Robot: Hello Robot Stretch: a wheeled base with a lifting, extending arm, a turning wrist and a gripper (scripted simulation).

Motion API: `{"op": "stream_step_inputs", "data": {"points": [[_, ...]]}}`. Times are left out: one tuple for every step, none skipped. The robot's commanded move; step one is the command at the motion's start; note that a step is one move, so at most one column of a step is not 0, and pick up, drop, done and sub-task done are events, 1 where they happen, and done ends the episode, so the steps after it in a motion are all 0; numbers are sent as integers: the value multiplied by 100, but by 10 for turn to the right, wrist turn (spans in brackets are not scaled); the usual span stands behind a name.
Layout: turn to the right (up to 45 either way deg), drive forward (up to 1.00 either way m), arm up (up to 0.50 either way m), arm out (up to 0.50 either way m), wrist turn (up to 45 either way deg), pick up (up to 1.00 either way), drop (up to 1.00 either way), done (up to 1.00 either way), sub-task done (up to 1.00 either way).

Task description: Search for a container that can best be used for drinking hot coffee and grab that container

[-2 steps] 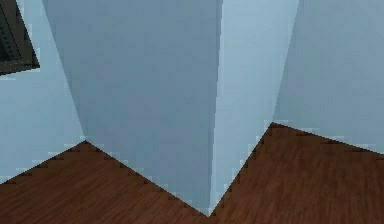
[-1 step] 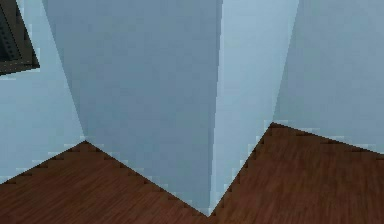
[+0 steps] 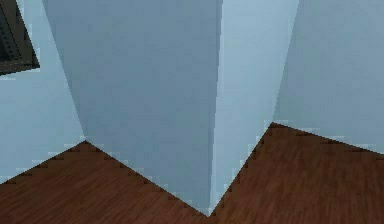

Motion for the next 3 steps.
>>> {"op": "stream_step_inputs", "data": {"points": [[0,0,-28,0,0,0,0,0,0],[0,0,0,0,0,100,0,0,0],[0,0,10,0,0,0,0,0,0]]}}
